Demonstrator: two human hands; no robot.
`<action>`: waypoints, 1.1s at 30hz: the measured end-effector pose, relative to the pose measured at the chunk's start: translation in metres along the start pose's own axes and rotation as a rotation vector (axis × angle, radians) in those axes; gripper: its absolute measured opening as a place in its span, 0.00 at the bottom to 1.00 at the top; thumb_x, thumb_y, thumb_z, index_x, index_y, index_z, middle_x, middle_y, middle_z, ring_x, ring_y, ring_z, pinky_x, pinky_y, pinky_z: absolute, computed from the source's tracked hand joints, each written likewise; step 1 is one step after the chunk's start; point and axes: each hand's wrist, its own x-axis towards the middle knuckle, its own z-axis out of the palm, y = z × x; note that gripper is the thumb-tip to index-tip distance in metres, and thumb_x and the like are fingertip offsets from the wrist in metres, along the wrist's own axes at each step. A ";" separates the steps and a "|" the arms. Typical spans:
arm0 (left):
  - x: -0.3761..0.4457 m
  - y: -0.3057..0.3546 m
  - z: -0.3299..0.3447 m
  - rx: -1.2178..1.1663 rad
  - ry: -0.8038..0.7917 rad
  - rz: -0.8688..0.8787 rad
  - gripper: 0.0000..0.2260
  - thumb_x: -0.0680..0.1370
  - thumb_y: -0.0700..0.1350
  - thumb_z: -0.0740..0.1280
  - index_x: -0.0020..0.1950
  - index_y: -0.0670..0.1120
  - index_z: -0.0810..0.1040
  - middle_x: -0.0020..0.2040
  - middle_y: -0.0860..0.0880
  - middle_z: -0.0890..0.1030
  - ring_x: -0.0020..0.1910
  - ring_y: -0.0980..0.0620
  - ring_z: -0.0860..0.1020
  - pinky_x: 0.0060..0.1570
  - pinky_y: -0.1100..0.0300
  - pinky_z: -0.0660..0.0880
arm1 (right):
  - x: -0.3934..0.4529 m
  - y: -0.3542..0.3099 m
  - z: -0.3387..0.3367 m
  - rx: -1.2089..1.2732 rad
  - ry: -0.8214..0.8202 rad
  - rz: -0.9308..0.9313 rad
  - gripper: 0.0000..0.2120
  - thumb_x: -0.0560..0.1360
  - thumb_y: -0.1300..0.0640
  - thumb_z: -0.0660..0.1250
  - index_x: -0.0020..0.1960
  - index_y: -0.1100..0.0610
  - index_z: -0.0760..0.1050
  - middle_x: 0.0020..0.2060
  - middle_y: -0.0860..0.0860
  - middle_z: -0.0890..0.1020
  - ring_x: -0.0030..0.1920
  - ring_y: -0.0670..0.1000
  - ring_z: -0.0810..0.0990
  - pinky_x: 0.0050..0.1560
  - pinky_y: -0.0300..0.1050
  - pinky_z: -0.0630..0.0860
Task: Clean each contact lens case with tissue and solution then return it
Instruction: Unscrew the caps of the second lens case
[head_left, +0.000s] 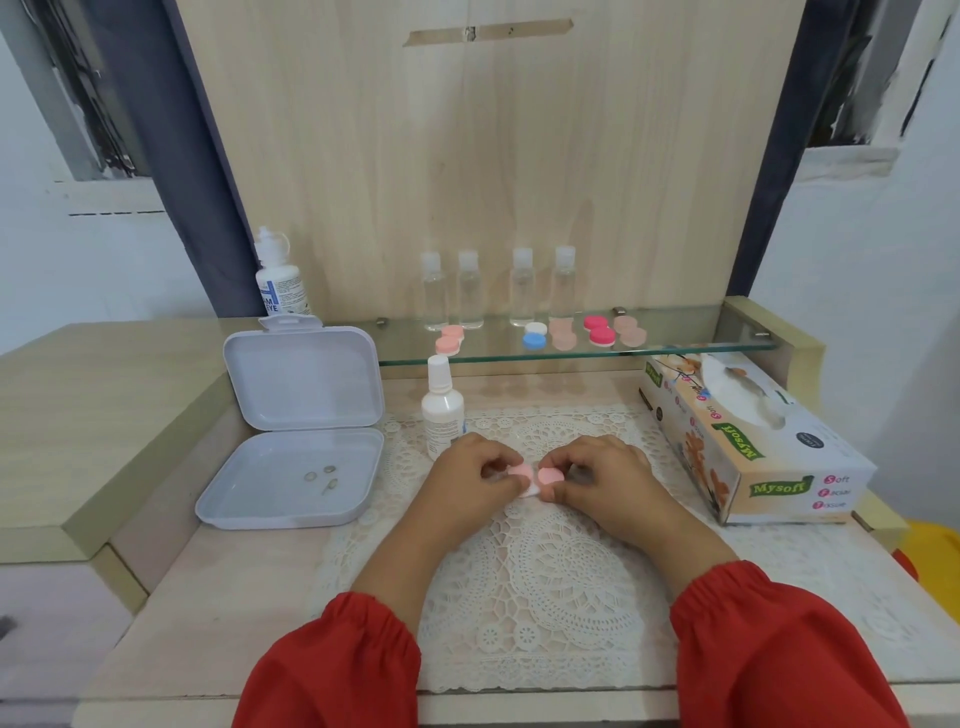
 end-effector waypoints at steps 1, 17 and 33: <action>0.002 0.000 0.001 -0.029 0.033 -0.006 0.10 0.73 0.42 0.72 0.54 0.48 0.82 0.49 0.49 0.76 0.44 0.59 0.74 0.43 0.75 0.67 | 0.000 0.000 0.000 0.000 -0.003 0.002 0.09 0.71 0.43 0.72 0.51 0.38 0.78 0.45 0.37 0.75 0.55 0.42 0.67 0.61 0.46 0.57; 0.017 0.008 0.002 0.013 -0.082 -0.035 0.07 0.78 0.48 0.67 0.51 0.47 0.81 0.48 0.46 0.79 0.48 0.49 0.78 0.47 0.60 0.72 | 0.001 0.003 0.002 0.017 0.011 -0.013 0.08 0.70 0.43 0.72 0.49 0.40 0.79 0.48 0.38 0.77 0.55 0.43 0.67 0.58 0.43 0.55; 0.001 -0.001 -0.002 0.076 -0.106 0.053 0.09 0.72 0.43 0.74 0.51 0.46 0.83 0.47 0.52 0.76 0.46 0.57 0.74 0.46 0.70 0.68 | 0.007 0.007 -0.001 0.014 -0.075 -0.198 0.13 0.73 0.53 0.73 0.57 0.53 0.80 0.50 0.47 0.80 0.53 0.48 0.73 0.63 0.50 0.66</action>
